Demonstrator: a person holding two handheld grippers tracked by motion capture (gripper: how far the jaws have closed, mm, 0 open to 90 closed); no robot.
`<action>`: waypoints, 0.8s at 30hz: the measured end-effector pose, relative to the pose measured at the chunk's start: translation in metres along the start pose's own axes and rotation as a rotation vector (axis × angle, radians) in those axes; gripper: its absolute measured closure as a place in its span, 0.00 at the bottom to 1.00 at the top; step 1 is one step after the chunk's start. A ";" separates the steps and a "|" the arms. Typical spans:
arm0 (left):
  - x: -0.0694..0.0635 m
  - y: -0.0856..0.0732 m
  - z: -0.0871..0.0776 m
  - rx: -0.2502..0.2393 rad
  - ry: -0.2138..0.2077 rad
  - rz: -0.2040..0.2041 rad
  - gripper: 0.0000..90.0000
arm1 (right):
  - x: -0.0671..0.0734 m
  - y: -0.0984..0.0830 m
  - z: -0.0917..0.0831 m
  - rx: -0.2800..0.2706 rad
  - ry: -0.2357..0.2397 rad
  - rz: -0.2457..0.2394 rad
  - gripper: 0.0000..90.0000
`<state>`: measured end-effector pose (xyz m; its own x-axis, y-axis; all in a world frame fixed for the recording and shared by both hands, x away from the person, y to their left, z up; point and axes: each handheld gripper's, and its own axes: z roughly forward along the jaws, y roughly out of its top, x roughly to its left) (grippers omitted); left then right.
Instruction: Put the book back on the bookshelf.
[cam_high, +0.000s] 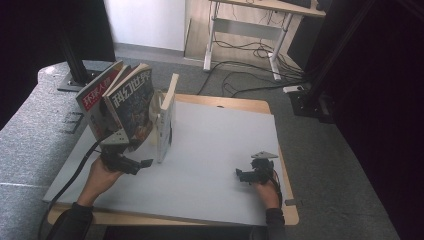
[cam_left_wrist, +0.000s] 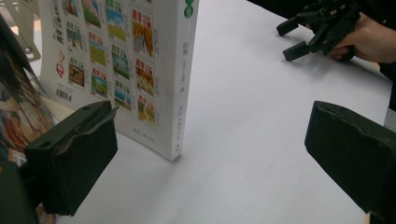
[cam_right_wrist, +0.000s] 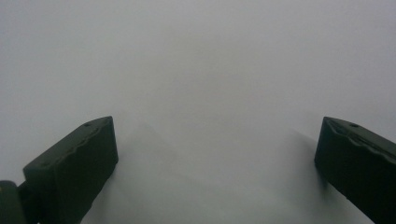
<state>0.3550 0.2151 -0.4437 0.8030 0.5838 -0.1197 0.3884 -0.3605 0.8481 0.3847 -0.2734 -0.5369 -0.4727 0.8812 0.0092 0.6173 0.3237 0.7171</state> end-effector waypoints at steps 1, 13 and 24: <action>0.000 -0.002 0.001 -0.001 -0.003 0.006 0.03 | 0.000 0.000 0.000 0.000 0.000 0.000 0.00; -0.006 -0.016 0.017 0.010 0.005 0.045 0.03 | 0.000 0.000 0.000 0.000 0.000 0.000 0.00; -0.005 -0.034 0.034 0.048 -0.012 0.019 0.03 | 0.000 0.000 0.000 0.000 0.000 0.000 0.00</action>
<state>0.3532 0.1998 -0.4892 0.8157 0.5680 -0.1097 0.3936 -0.4060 0.8248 0.3847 -0.2734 -0.5369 -0.4728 0.8811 0.0094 0.6174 0.3237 0.7170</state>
